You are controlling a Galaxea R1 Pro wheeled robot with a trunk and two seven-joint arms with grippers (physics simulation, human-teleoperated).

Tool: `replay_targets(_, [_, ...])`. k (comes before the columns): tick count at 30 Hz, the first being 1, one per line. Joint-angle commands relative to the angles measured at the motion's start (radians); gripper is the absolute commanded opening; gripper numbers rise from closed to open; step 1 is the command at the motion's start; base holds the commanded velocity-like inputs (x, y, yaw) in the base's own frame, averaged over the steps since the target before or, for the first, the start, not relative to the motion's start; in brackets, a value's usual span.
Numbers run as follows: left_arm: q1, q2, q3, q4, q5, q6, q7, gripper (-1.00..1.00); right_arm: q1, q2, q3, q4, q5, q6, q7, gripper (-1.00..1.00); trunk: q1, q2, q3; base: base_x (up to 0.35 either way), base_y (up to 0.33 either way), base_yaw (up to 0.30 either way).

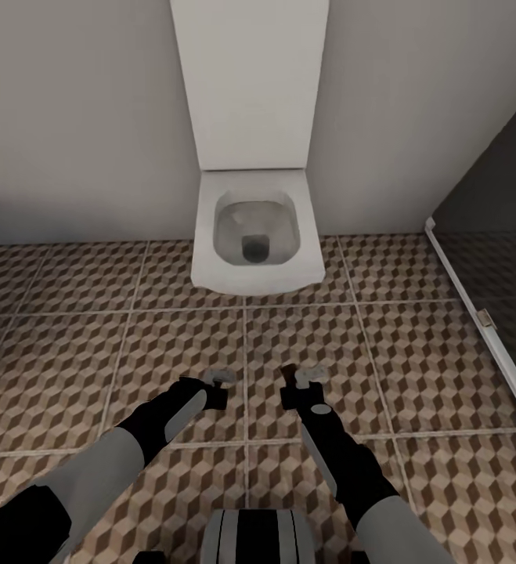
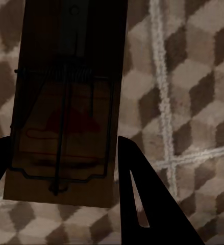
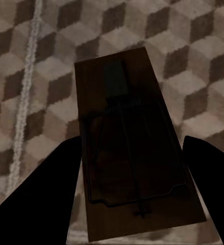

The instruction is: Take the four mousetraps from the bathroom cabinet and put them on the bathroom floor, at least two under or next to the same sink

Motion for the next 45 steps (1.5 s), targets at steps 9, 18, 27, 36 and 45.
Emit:
replay_targets(9, [-0.001, 0.001, -0.007, -0.001, 0.007, 0.002, 0.008, -1.00, 0.000, 0.000, 0.018, -0.001, -0.002, 0.006, -0.008, -1.00, 0.000, 0.000, -0.001, 0.175, 0.005, 0.000])
replay_targets(18, [-0.001, 0.001, -0.007, -0.001, 0.007, 0.001, 0.008, -1.00, 0.000, 0.000, 0.019, -0.001, -0.002, 0.006, -0.008, -1.00, 0.000, 0.000, -0.001, 0.116, 0.000, 0.000])
replay_targets(27, [-0.001, 0.001, -0.007, -0.001, 0.007, 0.001, 0.008, -1.00, 0.000, 0.000, 0.019, -0.001, -0.002, 0.007, -0.008, -1.00, 0.012, -0.021, -0.010, 0.004, 0.000, 0.000])
replay_targets(36, [-0.001, -0.001, -0.007, 0.002, 0.008, 0.001, 0.008, -1.00, 0.000, 0.000, 0.019, -0.001, -0.003, 0.007, -0.008, -1.00, 0.046, -0.084, -0.043, 0.000, 0.000, 0.000])
replay_targets(45, [-0.001, -0.001, -0.007, 0.002, 0.007, 0.001, 0.008, -1.00, 0.000, 0.000, 0.019, -0.001, -0.003, 0.007, -0.008, -1.00, 0.077, -0.140, -0.084, 0.000, 0.000, 0.000])
